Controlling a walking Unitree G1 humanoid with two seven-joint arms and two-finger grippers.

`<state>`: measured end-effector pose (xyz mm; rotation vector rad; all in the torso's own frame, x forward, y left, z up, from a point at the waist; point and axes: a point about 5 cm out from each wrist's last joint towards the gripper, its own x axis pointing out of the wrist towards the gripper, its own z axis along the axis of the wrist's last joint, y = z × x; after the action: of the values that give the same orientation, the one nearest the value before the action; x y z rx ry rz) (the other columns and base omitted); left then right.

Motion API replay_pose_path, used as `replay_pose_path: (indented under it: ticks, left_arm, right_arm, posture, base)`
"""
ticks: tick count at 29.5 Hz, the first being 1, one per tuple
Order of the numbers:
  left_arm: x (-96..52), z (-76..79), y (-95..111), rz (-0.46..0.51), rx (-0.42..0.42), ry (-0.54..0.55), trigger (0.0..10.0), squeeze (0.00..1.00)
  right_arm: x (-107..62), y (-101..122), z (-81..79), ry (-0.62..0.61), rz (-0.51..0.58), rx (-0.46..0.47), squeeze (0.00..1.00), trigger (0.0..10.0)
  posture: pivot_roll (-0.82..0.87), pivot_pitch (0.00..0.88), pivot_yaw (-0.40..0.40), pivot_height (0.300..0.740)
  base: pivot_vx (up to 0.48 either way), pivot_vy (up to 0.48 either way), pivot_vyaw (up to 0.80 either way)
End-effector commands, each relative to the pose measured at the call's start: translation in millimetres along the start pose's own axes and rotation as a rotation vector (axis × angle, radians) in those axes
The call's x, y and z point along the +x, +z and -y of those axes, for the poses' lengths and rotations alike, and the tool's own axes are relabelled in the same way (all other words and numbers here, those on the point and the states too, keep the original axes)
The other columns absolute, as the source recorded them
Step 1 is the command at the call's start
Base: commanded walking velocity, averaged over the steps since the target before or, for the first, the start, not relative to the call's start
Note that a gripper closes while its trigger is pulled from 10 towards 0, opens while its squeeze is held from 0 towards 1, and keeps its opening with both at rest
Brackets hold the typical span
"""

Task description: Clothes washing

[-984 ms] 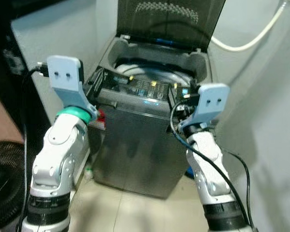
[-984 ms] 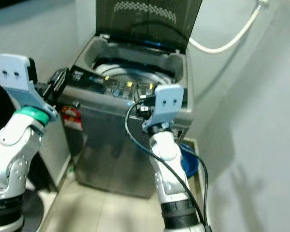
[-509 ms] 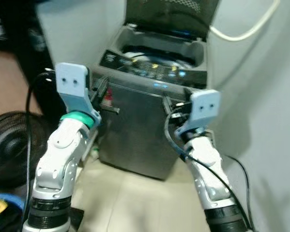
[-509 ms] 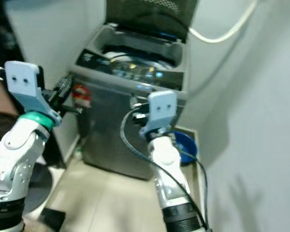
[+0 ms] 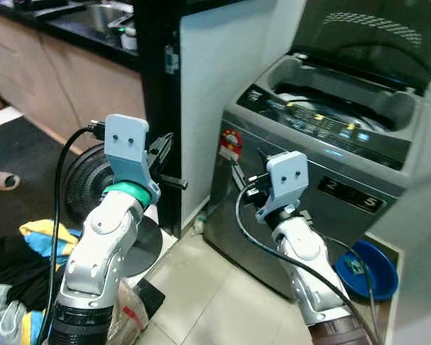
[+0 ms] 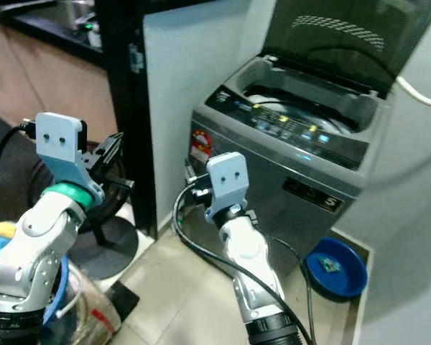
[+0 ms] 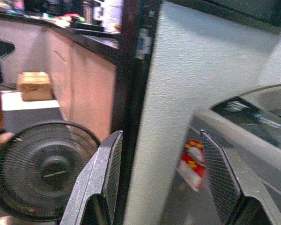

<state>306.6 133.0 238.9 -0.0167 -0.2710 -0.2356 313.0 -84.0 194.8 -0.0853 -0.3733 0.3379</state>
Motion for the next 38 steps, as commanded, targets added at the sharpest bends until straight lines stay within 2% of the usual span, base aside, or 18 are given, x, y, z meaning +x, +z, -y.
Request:
replay_pose_path:
  ticks: [1, 20, 38]
  left_arm:
    - [-1.7, 1.1, -6, -0.018, 0.008, -0.003, 10.0, 0.00]
    - [-4.1, 3.4, -13, -0.042, 0.015, -0.011, 10.0, 0.00]
    - [-4.6, 7.8, -16, -0.047, 0.016, -0.022, 10.0, 0.00]
  right_arm:
    - [-4.2, -7, -0.3, 0.002, -0.024, 0.005, 0.04, 10.0]
    - [-5.7, -14, -2.9, 0.006, -0.043, 0.011, 0.13, 10.0]
    - [-6.2, -15, -3.4, 0.011, -0.042, 0.012, 0.14, 10.0]
  posture:
    - [0.13, 0.002, -0.029, 0.740]
    - [0.14, 0.013, -0.028, 0.740]
    - [0.14, 0.014, -0.029, 0.740]
  base:
    - [0.000, 0.000, 0.79]
    - [0.000, 0.000, 0.79]
    - [0.000, 0.000, 0.79]
